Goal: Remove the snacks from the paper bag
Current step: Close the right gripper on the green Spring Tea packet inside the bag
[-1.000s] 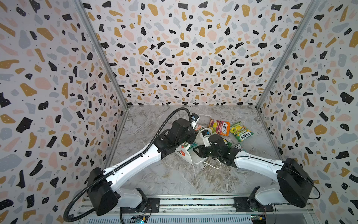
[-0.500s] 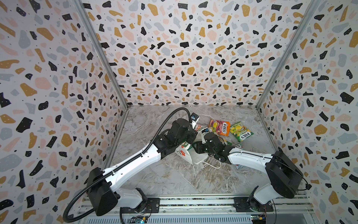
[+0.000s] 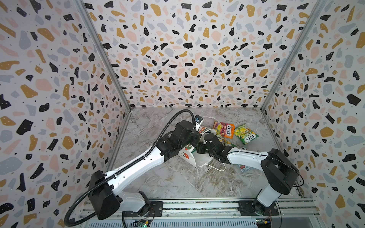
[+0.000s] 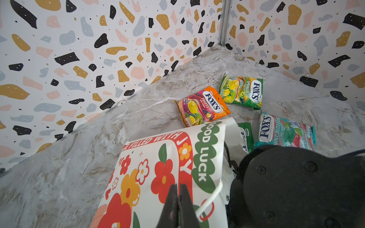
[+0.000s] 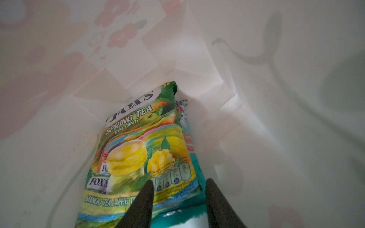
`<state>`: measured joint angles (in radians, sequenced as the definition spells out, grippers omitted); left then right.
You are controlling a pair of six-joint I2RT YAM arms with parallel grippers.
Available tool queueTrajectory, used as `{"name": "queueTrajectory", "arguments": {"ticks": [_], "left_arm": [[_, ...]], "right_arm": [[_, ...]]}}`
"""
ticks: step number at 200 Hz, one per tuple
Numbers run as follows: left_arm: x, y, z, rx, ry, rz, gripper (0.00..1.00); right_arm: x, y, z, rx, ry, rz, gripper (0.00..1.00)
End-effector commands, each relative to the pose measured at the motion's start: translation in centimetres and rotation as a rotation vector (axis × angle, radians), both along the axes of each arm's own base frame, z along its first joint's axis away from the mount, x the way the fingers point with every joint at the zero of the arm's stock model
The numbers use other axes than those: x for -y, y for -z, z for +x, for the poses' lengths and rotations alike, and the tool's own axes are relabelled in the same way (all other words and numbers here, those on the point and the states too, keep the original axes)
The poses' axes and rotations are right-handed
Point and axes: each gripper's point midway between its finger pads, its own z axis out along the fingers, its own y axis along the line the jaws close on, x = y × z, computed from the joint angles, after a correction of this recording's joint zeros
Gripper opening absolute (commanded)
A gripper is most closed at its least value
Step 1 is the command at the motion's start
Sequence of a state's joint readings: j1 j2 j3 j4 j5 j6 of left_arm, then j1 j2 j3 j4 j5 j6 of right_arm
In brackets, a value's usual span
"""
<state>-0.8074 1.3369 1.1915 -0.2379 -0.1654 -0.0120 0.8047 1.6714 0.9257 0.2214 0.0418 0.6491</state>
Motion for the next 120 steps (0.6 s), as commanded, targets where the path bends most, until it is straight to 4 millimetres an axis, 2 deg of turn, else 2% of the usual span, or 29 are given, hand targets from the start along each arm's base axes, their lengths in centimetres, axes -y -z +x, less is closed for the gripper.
{"name": "queueTrajectory", "arguments": {"ticks": [1,83,108,120], "left_arm": [[0.1,-1.3,0.0,0.038,0.005,-0.030,0.00],[0.0,-1.3,0.0,0.040,0.001,-0.030,0.00],[0.0,-1.3,0.0,0.040,0.000,-0.029,0.00],[0.0,-1.3,0.0,0.041,0.000,-0.030,0.00]], "right_arm": [[-0.8,-1.4,0.9,0.026,0.005,0.022,0.45],[-2.2,-0.6,0.4,-0.071,-0.057,0.126,0.44],[-2.0,-1.0,0.4,-0.077,-0.061,0.160,0.36],[-2.0,-1.2,0.3,-0.077,-0.066,0.170,0.26]]}}
